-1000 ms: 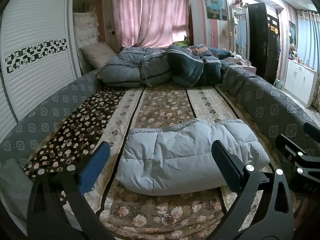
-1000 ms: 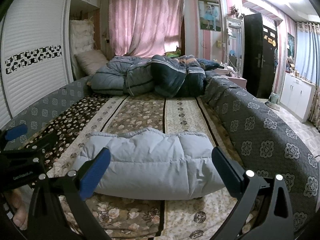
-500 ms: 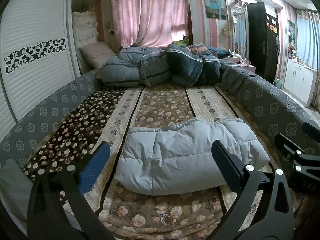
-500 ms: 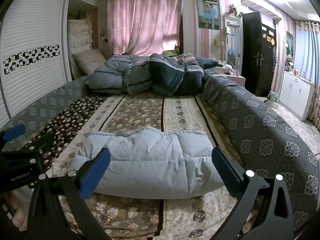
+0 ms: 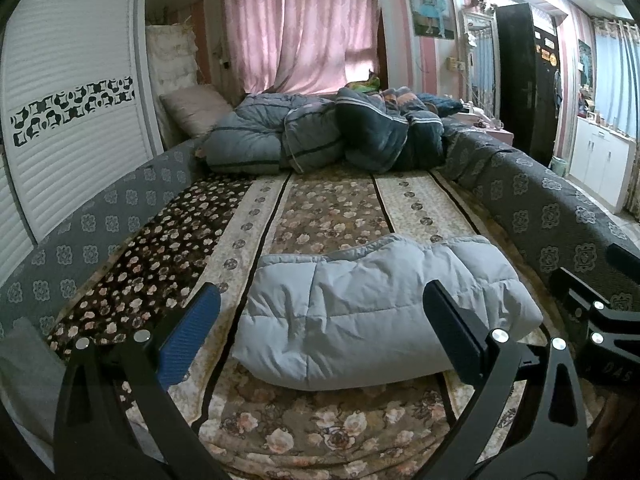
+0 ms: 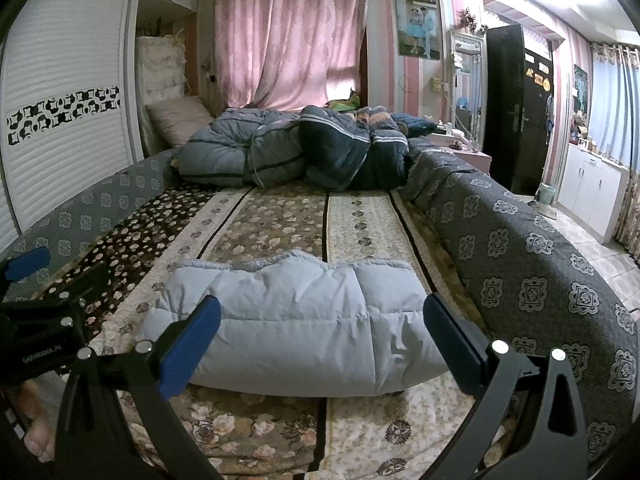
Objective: Fold large clothes
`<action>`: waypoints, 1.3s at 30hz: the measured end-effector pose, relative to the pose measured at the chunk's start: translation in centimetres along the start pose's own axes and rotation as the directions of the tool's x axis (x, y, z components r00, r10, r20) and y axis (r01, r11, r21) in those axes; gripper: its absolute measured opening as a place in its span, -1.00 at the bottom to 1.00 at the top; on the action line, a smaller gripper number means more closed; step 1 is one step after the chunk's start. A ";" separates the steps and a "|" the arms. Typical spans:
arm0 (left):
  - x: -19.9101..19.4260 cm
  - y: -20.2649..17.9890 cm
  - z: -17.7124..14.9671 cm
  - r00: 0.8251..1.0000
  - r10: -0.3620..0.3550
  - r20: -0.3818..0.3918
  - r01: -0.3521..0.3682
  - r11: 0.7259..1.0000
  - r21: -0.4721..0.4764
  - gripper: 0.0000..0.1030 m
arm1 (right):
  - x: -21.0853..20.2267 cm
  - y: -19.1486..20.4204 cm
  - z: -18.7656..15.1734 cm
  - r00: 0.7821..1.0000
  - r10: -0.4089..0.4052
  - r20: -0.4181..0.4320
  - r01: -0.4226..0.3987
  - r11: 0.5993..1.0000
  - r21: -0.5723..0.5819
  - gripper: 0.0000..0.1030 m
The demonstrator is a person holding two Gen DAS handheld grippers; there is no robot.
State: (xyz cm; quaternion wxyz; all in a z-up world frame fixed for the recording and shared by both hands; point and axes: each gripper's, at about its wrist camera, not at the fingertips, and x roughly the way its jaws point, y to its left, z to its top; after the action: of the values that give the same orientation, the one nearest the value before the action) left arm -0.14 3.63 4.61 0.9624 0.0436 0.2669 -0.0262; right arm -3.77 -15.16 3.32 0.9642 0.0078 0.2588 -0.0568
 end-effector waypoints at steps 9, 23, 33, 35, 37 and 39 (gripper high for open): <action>0.1 0.2 0.0 1.000 0.002 0.000 -0.002 1.000 0.001 0.94 | 0.1 -0.3 -0.1 1.000 -0.007 0.002 0.007 1.000 -0.002 0.96; 0.1 0.2 -0.1 1.000 0.014 0.000 -0.014 1.000 0.000 0.94 | 0.1 -0.8 -0.4 1.000 -0.012 0.003 0.012 1.000 0.001 0.96; -0.2 0.0 -0.2 1.000 0.014 0.000 -0.014 1.000 -0.003 0.94 | 0.2 -0.9 -0.3 1.000 -0.009 0.002 0.009 1.000 -0.003 0.96; -0.1 0.0 -0.1 1.000 0.018 -0.007 -0.019 1.000 -0.006 0.94 | 0.2 -0.7 -0.2 1.000 -0.010 0.002 0.010 1.000 -0.001 0.96; 0.0 0.1 -0.1 1.000 0.013 -0.020 -0.014 1.000 -0.014 0.94 | 0.2 -0.8 -0.2 1.000 -0.010 0.002 0.010 1.000 -0.001 0.96; 0.1 0.4 0.0 0.999 0.006 -0.032 -0.006 1.000 -0.025 0.94 | 0.2 -0.8 -0.2 1.000 -0.009 0.001 0.009 1.000 -0.002 0.96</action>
State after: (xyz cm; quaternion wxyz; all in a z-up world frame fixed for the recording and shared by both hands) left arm 0.03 3.98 4.60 0.9586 0.0329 0.2823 -0.0192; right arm -3.79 -15.96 3.07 0.9641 0.0054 0.2583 -0.0608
